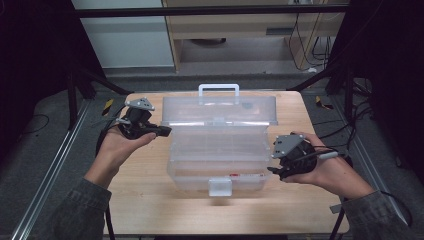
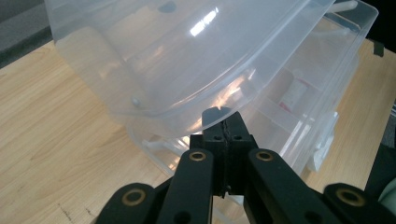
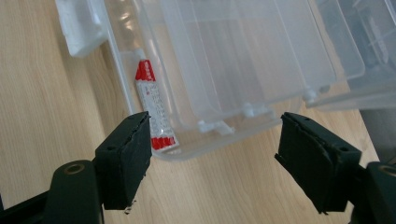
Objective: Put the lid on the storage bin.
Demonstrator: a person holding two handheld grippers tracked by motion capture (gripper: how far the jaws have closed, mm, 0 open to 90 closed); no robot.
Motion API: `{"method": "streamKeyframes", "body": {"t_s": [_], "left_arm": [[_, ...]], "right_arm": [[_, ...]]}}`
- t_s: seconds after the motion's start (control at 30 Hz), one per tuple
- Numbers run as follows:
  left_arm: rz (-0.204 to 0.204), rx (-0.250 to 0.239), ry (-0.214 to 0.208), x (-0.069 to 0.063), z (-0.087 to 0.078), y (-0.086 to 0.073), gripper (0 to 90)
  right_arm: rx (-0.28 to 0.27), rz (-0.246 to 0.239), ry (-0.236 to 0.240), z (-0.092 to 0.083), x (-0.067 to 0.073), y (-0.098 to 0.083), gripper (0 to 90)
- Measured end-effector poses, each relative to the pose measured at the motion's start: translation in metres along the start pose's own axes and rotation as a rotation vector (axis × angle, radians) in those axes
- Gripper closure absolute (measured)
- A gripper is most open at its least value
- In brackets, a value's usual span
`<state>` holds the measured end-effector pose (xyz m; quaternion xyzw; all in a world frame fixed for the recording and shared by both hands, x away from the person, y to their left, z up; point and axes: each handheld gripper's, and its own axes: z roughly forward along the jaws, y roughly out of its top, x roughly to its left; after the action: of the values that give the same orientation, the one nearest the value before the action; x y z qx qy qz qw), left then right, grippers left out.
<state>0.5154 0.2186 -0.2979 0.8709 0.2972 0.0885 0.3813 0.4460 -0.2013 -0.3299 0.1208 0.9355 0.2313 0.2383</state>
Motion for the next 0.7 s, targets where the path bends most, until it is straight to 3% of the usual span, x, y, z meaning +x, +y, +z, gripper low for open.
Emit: {"method": "streamKeyframes", "body": {"t_s": [0.37, 0.7], "left_arm": [[0.023, 0.011, -0.006, -0.015, 0.004, -0.020, 89.8], [0.033, 0.019, -0.004, -0.021, 0.007, -0.032, 89.7]], "right_arm": [[0.011, 0.069, -0.024, -0.001, -0.005, -0.027, 24.3], [0.017, 0.091, -0.036, 0.000, -0.007, -0.036, 24.2]]}}
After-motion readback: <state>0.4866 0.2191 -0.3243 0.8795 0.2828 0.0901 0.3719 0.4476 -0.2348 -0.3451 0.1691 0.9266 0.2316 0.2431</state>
